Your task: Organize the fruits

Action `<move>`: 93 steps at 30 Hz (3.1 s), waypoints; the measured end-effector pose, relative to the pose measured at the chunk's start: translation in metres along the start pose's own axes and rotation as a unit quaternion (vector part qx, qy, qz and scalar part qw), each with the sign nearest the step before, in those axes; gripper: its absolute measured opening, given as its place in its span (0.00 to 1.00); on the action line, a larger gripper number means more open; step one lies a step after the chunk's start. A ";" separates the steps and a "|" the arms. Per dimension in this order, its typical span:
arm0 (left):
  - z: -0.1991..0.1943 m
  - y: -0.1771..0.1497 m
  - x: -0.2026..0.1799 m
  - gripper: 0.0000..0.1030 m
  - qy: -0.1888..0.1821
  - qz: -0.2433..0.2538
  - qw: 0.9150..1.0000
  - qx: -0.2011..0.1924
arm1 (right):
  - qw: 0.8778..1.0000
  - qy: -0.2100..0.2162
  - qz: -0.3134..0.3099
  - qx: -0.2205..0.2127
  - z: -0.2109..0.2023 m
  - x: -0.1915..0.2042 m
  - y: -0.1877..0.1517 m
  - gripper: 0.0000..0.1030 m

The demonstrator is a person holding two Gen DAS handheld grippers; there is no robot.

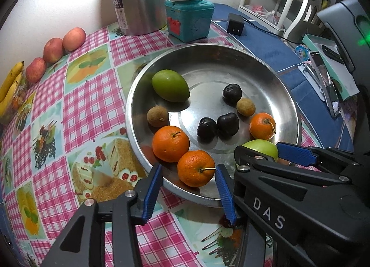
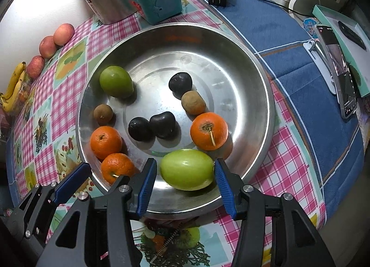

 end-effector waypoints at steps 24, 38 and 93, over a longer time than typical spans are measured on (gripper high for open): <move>-0.015 0.009 0.043 0.50 0.019 -0.087 0.996 -0.004 | 0.999 0.010 0.011 -0.044 -0.022 -0.002 0.014 0.52; -0.033 0.004 0.120 0.55 0.115 -0.208 0.971 -0.033 | 0.998 0.023 -0.022 -0.052 -0.023 0.019 0.016 0.52; -0.042 0.002 0.144 1.00 0.242 -0.137 0.959 -0.057 | 0.988 0.033 -0.111 -0.102 -0.019 0.049 0.017 0.98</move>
Point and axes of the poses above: each gripper's, at about its wrist camera, not at the fingertips, and z roughly the way its jaws point, x to its left, y to its top, the point moved 3 cm from there along z, roughly the way its jaws point, and after that the axes turned 14 degrees about -x, right-handed, at the moved point
